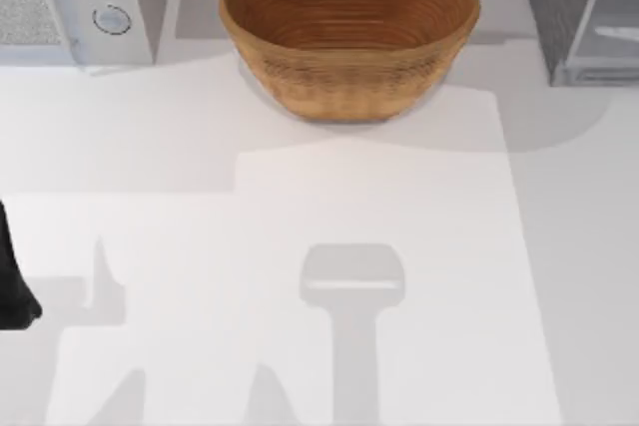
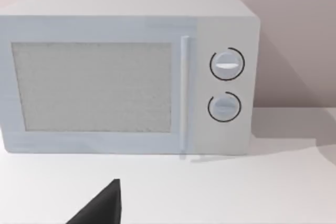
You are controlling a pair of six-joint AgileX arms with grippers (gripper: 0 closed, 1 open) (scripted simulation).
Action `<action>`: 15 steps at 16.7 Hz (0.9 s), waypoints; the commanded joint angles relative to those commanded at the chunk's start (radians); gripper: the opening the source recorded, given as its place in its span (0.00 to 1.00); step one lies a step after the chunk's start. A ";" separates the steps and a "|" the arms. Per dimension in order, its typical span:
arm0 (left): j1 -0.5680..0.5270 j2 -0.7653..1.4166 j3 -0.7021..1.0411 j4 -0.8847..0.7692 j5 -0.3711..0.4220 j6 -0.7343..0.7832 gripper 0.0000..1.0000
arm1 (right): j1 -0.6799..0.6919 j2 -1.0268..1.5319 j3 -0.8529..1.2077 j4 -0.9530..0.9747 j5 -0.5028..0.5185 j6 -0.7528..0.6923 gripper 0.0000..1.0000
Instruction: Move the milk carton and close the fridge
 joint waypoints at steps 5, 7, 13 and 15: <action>0.000 0.000 0.000 0.000 0.000 0.000 1.00 | 0.245 -0.007 -0.021 0.365 0.079 0.437 1.00; 0.000 0.000 0.000 0.000 0.000 0.000 1.00 | 0.314 -0.016 -0.038 0.490 0.109 0.573 1.00; 0.000 0.000 0.000 0.000 0.000 0.000 1.00 | 0.396 -0.034 -0.067 0.656 0.151 0.737 1.00; 0.000 0.000 0.000 0.000 0.000 0.000 1.00 | 0.396 -0.034 -0.067 0.656 0.151 0.737 1.00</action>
